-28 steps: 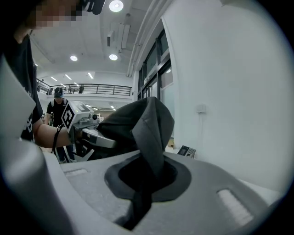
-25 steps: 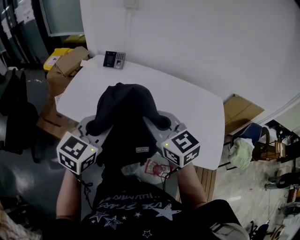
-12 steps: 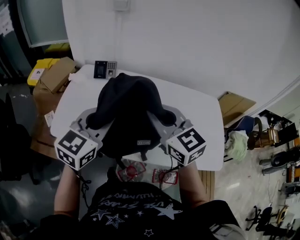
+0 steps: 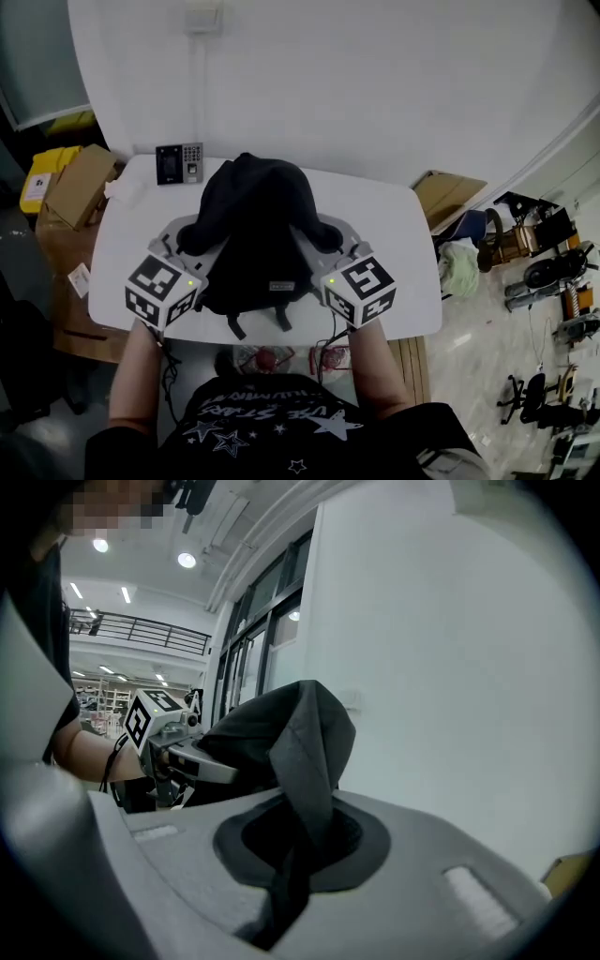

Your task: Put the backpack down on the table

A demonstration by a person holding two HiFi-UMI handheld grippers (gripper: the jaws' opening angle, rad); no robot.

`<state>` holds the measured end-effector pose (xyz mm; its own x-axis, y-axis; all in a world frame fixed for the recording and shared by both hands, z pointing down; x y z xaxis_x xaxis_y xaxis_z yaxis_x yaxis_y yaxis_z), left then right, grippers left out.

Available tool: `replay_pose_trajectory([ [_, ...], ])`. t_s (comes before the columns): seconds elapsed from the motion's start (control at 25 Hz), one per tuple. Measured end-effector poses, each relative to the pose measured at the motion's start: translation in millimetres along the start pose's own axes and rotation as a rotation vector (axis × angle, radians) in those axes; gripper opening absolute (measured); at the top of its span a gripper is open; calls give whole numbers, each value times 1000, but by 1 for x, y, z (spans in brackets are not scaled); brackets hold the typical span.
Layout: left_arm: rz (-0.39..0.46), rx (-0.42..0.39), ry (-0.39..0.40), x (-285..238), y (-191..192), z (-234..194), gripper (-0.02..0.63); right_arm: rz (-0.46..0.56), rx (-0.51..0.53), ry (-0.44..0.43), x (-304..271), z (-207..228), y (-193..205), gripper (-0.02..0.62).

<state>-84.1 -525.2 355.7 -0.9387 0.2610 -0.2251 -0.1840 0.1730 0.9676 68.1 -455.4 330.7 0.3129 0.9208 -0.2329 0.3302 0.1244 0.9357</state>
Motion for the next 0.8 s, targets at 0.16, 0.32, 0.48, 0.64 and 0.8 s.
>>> replay_pose_trajectory([
  [0.16, -9, 8, 46, -15, 6, -12, 55, -23, -12, 31, -7, 5, 11, 17],
  [0.32, -28, -18, 101, -28, 6, -23, 55, -33, -28, 48, -12, 12, 17, 17],
  [0.48, -18, -29, 145, -35, 9, -23, 55, -17, -61, 69, -8, 13, 23, 17],
  [0.64, 25, -27, 139, -32, 15, -20, 55, 2, -78, 52, -5, 11, 27, 17],
  [0.8, 62, -6, 137, -29, 23, -19, 57, 8, -86, 42, -5, 6, 29, 18],
])
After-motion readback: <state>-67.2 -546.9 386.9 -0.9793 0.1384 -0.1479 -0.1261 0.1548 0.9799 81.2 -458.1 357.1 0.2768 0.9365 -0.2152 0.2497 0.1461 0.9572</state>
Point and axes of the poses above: the fingertips, and each gripper's own axes: x backward along the fingers, z to its right, y out of its underside, the point moved 5 cm from there along x, backward along the fingers, and after that the axes turned 9 degrees about x, right-handed, at the moved point
